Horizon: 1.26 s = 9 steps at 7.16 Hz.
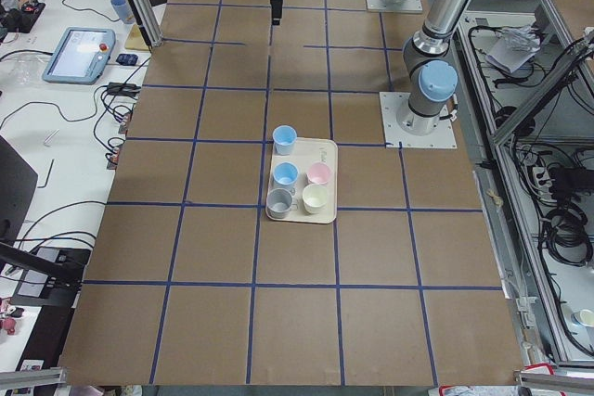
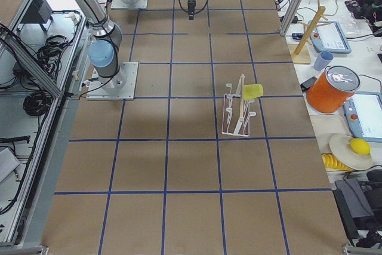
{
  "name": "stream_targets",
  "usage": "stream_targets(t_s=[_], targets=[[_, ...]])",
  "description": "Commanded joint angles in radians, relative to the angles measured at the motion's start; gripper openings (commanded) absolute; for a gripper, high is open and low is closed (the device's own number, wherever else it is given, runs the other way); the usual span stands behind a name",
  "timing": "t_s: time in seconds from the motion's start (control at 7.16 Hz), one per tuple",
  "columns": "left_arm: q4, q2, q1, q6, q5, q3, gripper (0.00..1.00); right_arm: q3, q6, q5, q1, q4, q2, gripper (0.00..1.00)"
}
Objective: Transfer IKEA cup to right arm and place on rack
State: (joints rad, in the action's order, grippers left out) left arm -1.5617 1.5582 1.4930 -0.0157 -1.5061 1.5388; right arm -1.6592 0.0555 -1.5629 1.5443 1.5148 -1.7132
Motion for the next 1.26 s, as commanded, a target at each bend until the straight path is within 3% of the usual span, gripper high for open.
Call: stream_targets(t_s=[0.0, 1.12], targets=[[0.000, 0.000, 0.000, 0.000, 0.001, 0.001, 1.00, 0.073, 0.000, 0.004, -0.007, -0.089, 0.009, 1.00], [0.000, 0.007, 0.000, -0.006, 0.000, -0.003, 1.00, 0.050, -0.003, 0.011, -0.004, -0.079, 0.012, 1.00]])
